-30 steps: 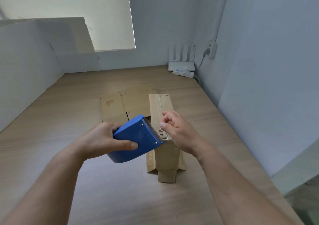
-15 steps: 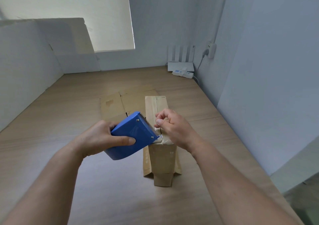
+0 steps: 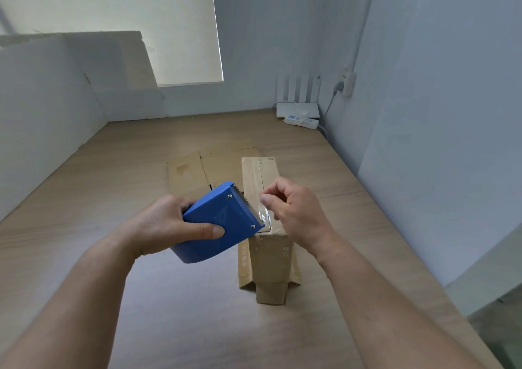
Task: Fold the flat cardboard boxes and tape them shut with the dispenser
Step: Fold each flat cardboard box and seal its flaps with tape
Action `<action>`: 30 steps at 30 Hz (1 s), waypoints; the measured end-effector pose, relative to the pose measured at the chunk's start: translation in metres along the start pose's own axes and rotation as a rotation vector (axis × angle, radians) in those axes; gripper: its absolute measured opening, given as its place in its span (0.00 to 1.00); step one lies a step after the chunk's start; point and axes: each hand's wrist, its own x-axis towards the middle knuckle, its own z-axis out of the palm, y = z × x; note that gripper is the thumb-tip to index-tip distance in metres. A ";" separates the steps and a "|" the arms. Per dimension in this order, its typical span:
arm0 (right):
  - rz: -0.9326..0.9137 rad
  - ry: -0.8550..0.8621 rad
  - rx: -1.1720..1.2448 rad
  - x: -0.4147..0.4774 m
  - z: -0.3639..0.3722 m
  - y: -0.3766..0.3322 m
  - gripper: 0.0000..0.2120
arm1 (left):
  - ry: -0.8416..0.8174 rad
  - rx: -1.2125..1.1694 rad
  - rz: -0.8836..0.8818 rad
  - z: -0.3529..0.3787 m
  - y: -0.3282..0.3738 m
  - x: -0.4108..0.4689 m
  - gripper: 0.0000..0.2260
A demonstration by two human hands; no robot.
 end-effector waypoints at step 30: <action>0.229 0.338 0.177 -0.050 -0.029 0.000 0.10 | -0.228 0.099 -0.067 -0.046 0.016 -0.031 0.29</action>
